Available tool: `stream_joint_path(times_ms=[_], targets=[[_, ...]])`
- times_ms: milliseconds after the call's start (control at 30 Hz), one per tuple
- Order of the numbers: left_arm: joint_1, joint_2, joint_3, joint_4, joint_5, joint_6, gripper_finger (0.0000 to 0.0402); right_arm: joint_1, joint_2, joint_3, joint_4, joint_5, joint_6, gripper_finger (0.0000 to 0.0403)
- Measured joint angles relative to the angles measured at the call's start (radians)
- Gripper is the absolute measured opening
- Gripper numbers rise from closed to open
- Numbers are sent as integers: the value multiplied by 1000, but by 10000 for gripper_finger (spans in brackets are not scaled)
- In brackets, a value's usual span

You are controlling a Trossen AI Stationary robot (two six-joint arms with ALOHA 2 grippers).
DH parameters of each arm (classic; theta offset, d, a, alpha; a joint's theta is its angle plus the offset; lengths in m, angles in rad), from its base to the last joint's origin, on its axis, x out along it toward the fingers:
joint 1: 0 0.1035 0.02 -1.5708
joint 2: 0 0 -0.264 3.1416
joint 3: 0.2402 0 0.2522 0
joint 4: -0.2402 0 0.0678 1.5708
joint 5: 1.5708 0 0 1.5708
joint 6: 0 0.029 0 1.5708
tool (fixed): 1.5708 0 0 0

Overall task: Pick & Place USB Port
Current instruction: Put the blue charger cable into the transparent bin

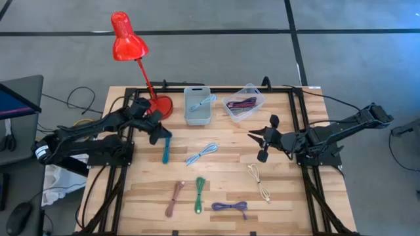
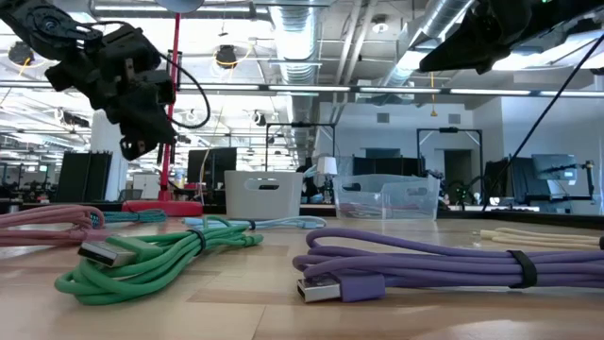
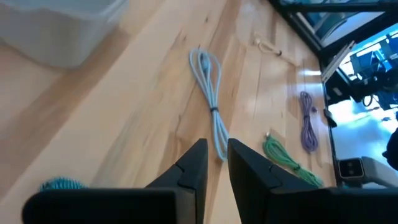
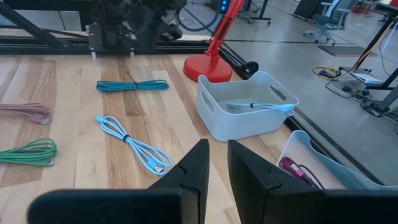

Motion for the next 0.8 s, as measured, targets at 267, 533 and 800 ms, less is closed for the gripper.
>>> stream_joint_path(times_ms=[267,533,800], targets=[[0,0,1,123,0,-36,61,0,0,0,0,1,0,52],[-2,24,1,124,-43,-78,61,0,0,0,0,3,0,52],[-20,79,1,-48,-179,-52,90,0,0,0,0,3,19,52]])
